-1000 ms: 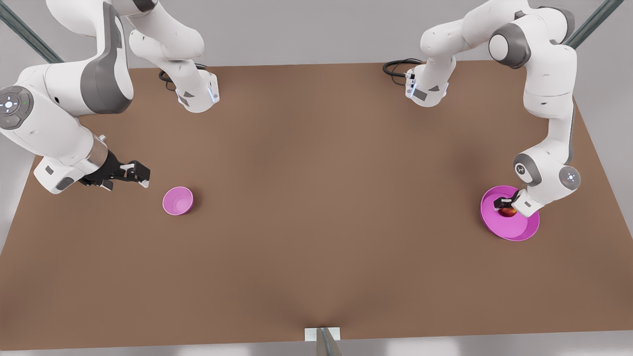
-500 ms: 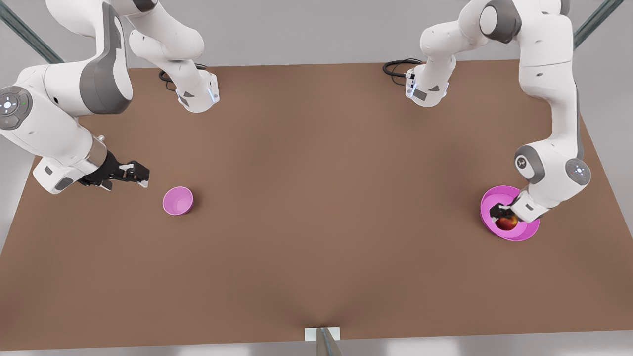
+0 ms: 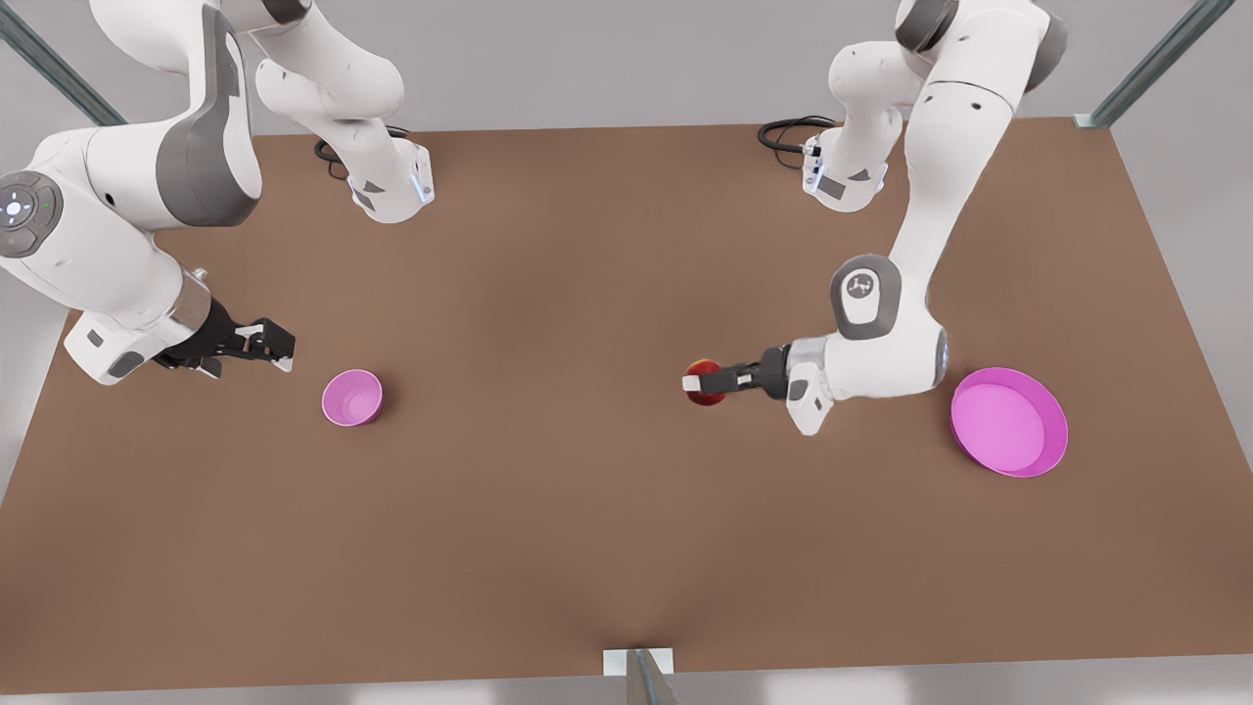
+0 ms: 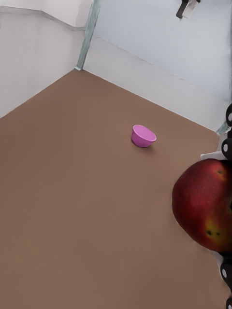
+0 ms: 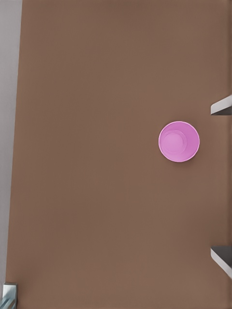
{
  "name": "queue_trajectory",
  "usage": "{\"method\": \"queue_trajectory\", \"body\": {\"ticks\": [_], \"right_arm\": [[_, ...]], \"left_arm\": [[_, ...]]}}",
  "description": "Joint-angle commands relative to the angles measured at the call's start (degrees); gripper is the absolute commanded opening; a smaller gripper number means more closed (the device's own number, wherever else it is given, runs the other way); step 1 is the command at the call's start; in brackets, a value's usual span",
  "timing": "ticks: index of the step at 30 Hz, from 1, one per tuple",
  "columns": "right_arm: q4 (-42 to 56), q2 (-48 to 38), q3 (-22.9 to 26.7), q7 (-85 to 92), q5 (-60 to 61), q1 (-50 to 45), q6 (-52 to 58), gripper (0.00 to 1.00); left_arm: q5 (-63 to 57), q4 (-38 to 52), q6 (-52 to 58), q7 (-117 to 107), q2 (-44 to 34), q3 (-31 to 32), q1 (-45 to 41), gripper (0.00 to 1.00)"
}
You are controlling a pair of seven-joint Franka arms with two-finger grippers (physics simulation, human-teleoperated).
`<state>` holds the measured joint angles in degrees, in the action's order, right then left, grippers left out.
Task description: Use the left arm to pick up the apple from the plate, transfer it to the gripper of the right arm, and then use the right arm to place it into the bowl
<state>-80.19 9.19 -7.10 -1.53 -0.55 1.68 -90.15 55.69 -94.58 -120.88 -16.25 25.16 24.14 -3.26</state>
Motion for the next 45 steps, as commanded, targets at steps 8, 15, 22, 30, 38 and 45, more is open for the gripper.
{"method": "queue_trajectory", "body": {"ticks": [8,15,22,30,38,45], "right_arm": [[-0.59,3.9,0.24,-0.05,20.32,0.34,-0.55,1.0],[-12.01,15.42,-0.37,22.7,57.94,2.72,-7.4,1.0],[-19.22,20.78,-8.1,42.48,73.05,2.72,-18.56,1.0],[-18.25,25.53,-9.16,51.36,78.07,1.57,-22.97,1.0],[-19.31,25.79,-9.25,58.13,78.86,3.33,-15.59,1.0],[-20.54,27.11,-13.55,58.83,80.89,6.41,-11.89,1.0]], "left_arm": [[37.64,1.6,-21.15,-44.03,7.19,0.12,-9.23,0.69],[42.13,7.39,-30.03,-51.07,12.81,0.3,-15.9,0.68],[43.45,17.06,-30.11,-63.37,22.91,2.14,-18.01,0.68],[43.27,24.54,-37.23,-64.08,26.7,1.97,-25.04,0.68],[43.09,24.45,-37.85,-64.08,26.61,1.88,-25.4,0.68],[43.01,24.45,-37.85,-64.17,26.52,1.79,-25.4,0.67]]}}
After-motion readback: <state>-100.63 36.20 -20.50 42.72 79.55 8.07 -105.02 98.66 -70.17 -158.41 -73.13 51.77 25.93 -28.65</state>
